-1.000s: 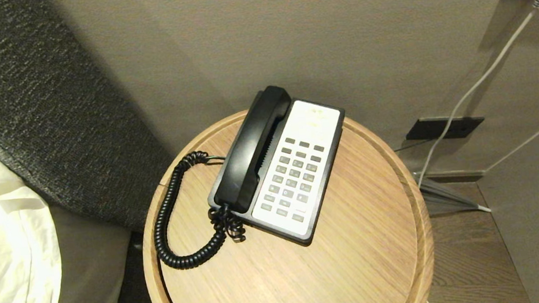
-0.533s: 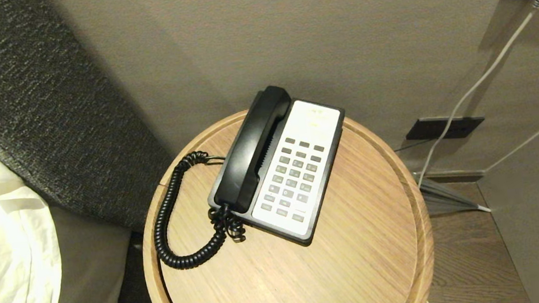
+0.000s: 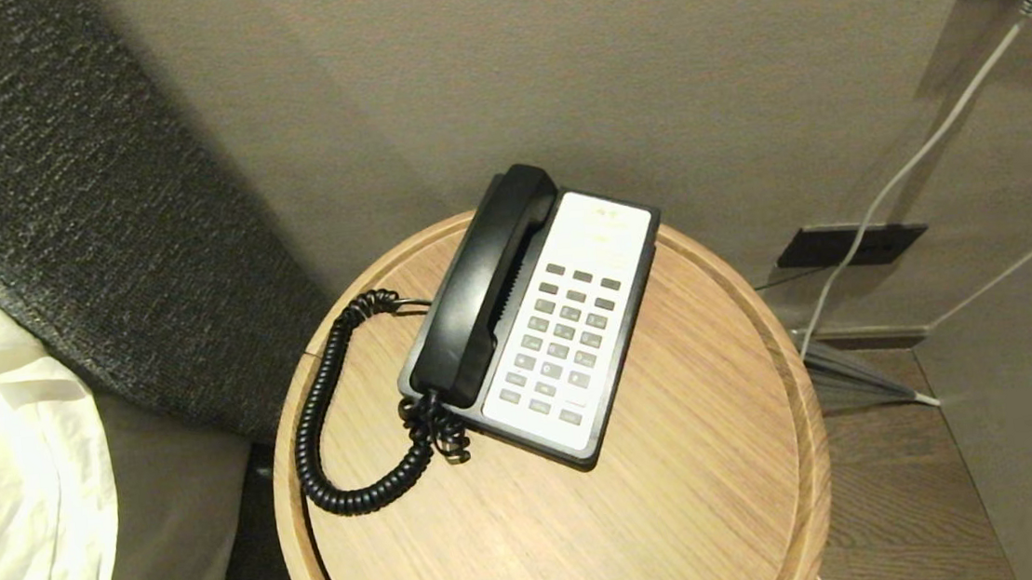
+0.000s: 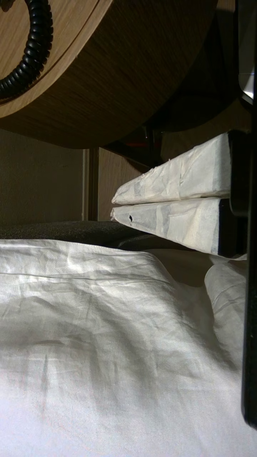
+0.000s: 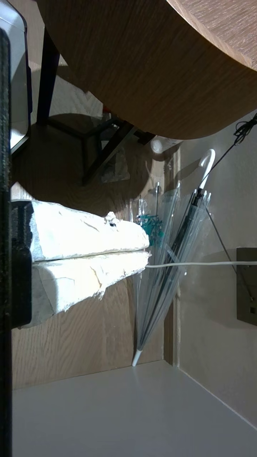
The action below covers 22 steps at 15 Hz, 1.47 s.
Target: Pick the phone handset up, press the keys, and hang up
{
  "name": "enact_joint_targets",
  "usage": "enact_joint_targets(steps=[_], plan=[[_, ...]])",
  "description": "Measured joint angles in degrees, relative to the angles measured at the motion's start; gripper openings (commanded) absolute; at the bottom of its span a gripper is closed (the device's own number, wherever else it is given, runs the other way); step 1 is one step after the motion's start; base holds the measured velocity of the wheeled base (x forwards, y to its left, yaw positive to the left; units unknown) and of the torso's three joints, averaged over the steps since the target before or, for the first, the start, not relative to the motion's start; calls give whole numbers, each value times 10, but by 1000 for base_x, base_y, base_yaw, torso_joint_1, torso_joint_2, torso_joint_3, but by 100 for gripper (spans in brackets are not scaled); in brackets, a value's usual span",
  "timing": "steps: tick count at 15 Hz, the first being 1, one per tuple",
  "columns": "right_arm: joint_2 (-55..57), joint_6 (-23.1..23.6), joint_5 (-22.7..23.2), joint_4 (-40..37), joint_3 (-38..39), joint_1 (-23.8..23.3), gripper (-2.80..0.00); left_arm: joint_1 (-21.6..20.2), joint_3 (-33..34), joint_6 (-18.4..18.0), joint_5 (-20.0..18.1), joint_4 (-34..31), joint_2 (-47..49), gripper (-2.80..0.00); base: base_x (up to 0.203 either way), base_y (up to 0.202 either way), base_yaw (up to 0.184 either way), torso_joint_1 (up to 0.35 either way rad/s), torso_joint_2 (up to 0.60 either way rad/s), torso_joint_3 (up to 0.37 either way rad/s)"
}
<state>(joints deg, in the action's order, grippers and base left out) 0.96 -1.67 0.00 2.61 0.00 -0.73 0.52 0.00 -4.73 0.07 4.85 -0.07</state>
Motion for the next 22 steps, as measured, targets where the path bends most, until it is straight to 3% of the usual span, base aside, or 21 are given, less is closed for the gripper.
enact_joint_targets(steps=[20,22], plan=[[0,0,0,0,0,0,-280,0,0,0,0,0,0,-280,0,0,0,0,0,0],[0,0,0,0,0,0,-280,0,0,21,2,2,0,-280,0,0,0,0,0,0]])
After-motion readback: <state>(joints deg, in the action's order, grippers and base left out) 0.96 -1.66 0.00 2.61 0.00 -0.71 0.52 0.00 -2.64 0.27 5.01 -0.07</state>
